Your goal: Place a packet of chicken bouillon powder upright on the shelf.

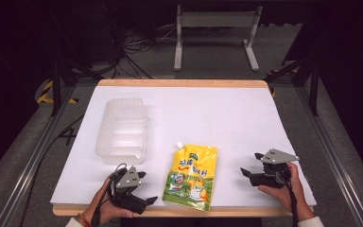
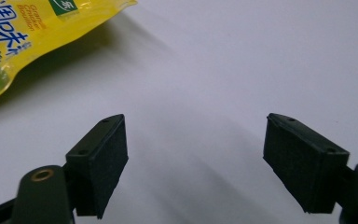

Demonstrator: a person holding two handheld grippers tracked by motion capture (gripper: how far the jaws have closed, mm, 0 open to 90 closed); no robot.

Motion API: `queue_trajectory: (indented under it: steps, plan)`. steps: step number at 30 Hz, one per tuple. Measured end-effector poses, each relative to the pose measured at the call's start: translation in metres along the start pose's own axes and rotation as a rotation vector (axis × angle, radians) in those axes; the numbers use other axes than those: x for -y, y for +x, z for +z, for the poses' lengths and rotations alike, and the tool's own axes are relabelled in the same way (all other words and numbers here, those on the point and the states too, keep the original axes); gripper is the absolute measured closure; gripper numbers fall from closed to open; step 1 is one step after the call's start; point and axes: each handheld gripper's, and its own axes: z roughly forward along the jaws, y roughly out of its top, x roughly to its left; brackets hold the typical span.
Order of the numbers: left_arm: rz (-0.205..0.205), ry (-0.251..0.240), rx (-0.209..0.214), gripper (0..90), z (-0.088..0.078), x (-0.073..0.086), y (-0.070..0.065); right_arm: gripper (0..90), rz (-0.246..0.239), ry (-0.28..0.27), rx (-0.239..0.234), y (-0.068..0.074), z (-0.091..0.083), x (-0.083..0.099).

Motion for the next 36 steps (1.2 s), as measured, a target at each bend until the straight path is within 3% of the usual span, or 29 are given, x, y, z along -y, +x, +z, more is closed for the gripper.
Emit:
queue_trajectory:
  steps: [4, 7, 14, 20, 26, 36]
  plan:
    - [0.000, 0.012, 0.025, 9.9, 0.002, 0.001, 0.000, 24.0, 0.009, -0.009, -0.014, 0.002, 0.000, 0.000]
    - [-0.028, 0.023, 0.054, 9.8, 0.006, 0.003, 0.003, 24.7, 0.042, -0.021, -0.057, 0.004, 0.003, -0.002]
    - [-0.039, 0.028, 0.089, 9.7, 0.016, -0.001, 0.004, 24.7, 0.030, 0.016, -0.146, 0.015, 0.018, -0.004]
    - [-0.027, 0.033, 0.106, 10.0, 0.028, -0.014, 0.002, 24.7, 0.038, 0.034, -0.236, 0.027, 0.029, -0.006]
    - [-0.031, 0.015, 0.124, 9.6, 0.035, -0.022, 0.002, 24.5, 0.044, 0.047, -0.296, 0.035, 0.038, -0.009]
    - [-0.045, 0.009, 0.213, 9.4, 0.057, -0.044, 0.006, 24.3, 0.076, 0.032, -0.388, 0.052, 0.053, -0.021]
